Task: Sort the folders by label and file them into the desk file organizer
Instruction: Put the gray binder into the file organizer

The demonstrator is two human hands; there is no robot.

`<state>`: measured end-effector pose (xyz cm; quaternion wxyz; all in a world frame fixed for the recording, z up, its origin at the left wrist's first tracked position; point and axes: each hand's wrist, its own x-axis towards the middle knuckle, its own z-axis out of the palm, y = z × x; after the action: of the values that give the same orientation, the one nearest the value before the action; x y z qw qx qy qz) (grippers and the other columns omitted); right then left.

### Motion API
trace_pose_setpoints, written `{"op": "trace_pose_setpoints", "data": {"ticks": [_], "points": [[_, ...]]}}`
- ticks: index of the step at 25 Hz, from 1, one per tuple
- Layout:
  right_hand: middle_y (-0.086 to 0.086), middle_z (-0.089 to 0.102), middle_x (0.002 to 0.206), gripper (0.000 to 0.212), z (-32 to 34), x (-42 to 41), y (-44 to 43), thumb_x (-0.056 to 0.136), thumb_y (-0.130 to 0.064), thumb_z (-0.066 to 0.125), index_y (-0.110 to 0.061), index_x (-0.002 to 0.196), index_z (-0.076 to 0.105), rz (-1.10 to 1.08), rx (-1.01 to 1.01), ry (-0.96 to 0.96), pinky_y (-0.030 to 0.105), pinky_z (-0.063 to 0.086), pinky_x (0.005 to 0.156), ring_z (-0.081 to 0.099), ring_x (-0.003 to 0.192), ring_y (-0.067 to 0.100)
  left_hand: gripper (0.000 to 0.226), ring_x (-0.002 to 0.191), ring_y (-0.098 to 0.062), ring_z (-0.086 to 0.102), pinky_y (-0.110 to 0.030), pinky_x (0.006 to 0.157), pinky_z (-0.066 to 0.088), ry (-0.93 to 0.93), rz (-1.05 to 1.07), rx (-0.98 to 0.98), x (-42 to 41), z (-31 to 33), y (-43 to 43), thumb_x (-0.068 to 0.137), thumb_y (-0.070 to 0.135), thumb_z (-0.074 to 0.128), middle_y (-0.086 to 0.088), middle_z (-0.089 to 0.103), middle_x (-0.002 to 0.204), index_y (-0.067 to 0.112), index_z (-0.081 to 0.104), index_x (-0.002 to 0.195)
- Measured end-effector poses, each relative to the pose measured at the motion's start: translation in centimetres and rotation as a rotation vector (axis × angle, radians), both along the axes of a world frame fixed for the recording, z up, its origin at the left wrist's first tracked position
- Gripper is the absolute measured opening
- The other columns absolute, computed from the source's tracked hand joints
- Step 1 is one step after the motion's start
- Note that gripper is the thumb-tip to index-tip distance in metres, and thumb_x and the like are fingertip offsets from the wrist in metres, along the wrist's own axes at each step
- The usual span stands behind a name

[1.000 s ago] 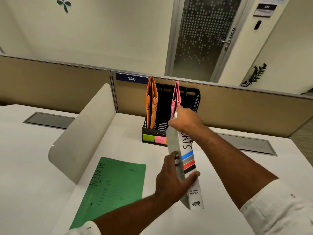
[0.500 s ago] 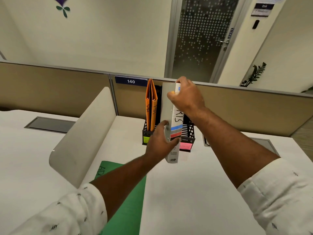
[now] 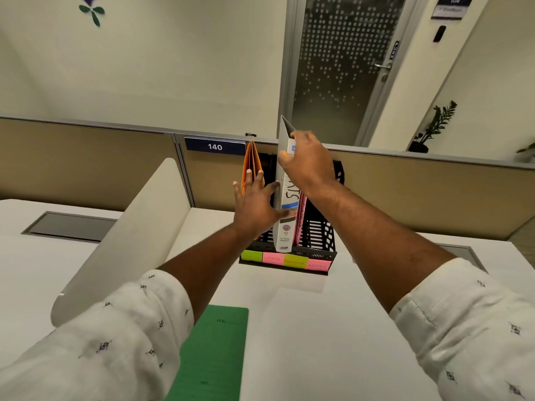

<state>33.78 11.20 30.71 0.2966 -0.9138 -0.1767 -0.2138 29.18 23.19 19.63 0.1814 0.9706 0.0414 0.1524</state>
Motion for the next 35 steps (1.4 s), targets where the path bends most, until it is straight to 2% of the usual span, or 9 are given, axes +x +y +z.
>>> {"op": "trace_pose_setpoints", "data": {"ticks": [5, 10, 14, 18, 20, 22, 25, 31, 35], "points": [[0.003, 0.055, 0.138, 0.047, -2.1, 2.2, 1.2, 0.094, -0.034, 0.062, -0.014, 0.136, 0.055, 0.017, -0.003, -0.033, 0.029, 0.049, 0.087, 0.06, 0.113, 0.019, 0.084, 0.156, -0.032, -0.01, -0.065, 0.116, -0.013, 0.005, 0.058, 0.061, 2.7, -0.6, 1.2, 0.079, 0.069, 0.065, -0.01, 0.008, 0.17, 0.035, 0.039, 0.151], [0.003, 0.039, 0.157, 0.055, -5.2, 2.6, 1.7, 0.096, -0.04, 0.059, -0.015, 0.144, 0.049, 0.033, -0.063, -0.035, 0.034, 0.042, 0.106, 0.044, 0.14, 0.021, 0.097, 0.156, -0.033, -0.011, -0.068, 0.119, -0.007, 0.013, 0.072, 0.137, 3.5, -1.4, 1.0, 0.078, 0.067, 0.068, -0.013, 0.006, 0.17, 0.03, 0.024, 0.156], [0.001, 0.033, 0.161, 0.059, -7.4, 2.1, 1.1, 0.098, -0.044, 0.056, -0.017, 0.148, 0.045, 0.061, -0.056, -0.037, 0.033, 0.039, 0.108, 0.042, 0.141, 0.021, 0.111, 0.156, -0.035, -0.01, -0.065, 0.119, -0.004, -0.01, 0.074, 0.204, 3.3, -2.4, 0.8, 0.076, 0.068, 0.07, -0.014, 0.0, 0.17, 0.026, 0.009, 0.16], [0.0, 0.03, 0.162, 0.059, -9.1, 1.4, 0.3, 0.099, -0.05, 0.05, -0.019, 0.15, 0.042, 0.032, -0.161, -0.006, 0.035, 0.044, 0.103, 0.038, 0.142, 0.02, 0.109, 0.155, -0.036, -0.014, -0.065, 0.121, -0.002, -0.016, 0.078, 0.272, 2.9, -3.2, 0.6, 0.079, 0.074, 0.063, -0.015, -0.011, 0.169, 0.026, 0.01, 0.16], [0.002, 0.025, 0.164, 0.064, -10.2, 1.0, -0.2, 0.101, -0.056, 0.037, -0.018, 0.153, 0.036, 0.019, -0.329, 0.053, 0.042, 0.035, 0.113, 0.027, 0.148, 0.022, 0.099, 0.155, -0.036, -0.014, -0.066, 0.12, -0.001, -0.031, 0.089, 0.27, 2.8, -3.6, 0.7, 0.084, 0.074, 0.056, -0.015, -0.013, 0.169, 0.027, 0.013, 0.161], [0.004, 0.022, 0.165, 0.069, -11.3, 0.7, -0.6, 0.102, -0.06, 0.02, -0.016, 0.156, 0.026, 0.037, -0.473, 0.138, 0.05, 0.015, 0.122, 0.016, 0.153, 0.022, 0.088, 0.156, -0.036, -0.012, -0.067, 0.12, 0.002, -0.051, 0.105, 0.264, 2.7, -3.7, 0.9, 0.09, 0.065, 0.054, -0.016, -0.011, 0.169, 0.028, 0.017, 0.16], [0.004, 0.019, 0.166, 0.069, -12.4, 0.5, -1.3, 0.102, -0.056, 0.011, -0.016, 0.158, 0.019, 0.081, -0.556, 0.166, 0.054, 0.001, 0.123, 0.007, 0.154, 0.022, 0.087, 0.155, -0.036, -0.013, -0.068, 0.12, 0.005, -0.028, 0.109, 0.276, 2.6, -3.5, 1.2, 0.089, 0.06, 0.058, -0.016, -0.012, 0.169, 0.028, 0.017, 0.16], [0.002, 0.011, 0.167, 0.068, -12.9, -1.7, -2.3, 0.101, -0.056, 0.017, -0.019, 0.158, 0.018, 0.114, -0.442, 0.098, 0.052, -0.003, 0.124, 0.0, 0.155, 0.019, 0.094, 0.156, -0.034, -0.013, -0.066, 0.121, 0.005, -0.019, 0.072, 0.223, 0.1, -3.0, 1.3, 0.088, 0.064, 0.058, -0.014, -0.012, 0.169, 0.029, 0.011, 0.161], [0.002, 0.017, 0.166, 0.065, -14.8, -5.9, -4.2, 0.101, -0.052, 0.026, -0.018, 0.157, 0.026, 0.131, -0.309, 0.072, 0.049, 0.002, 0.125, 0.004, 0.154, 0.017, 0.106, 0.157, -0.033, -0.008, -0.063, 0.122, 0.005, -0.02, 0.094, 0.173, -4.4, -4.2, 0.7, 0.084, 0.07, 0.06, -0.013, -0.007, 0.17, 0.022, 0.008, 0.162]]}}
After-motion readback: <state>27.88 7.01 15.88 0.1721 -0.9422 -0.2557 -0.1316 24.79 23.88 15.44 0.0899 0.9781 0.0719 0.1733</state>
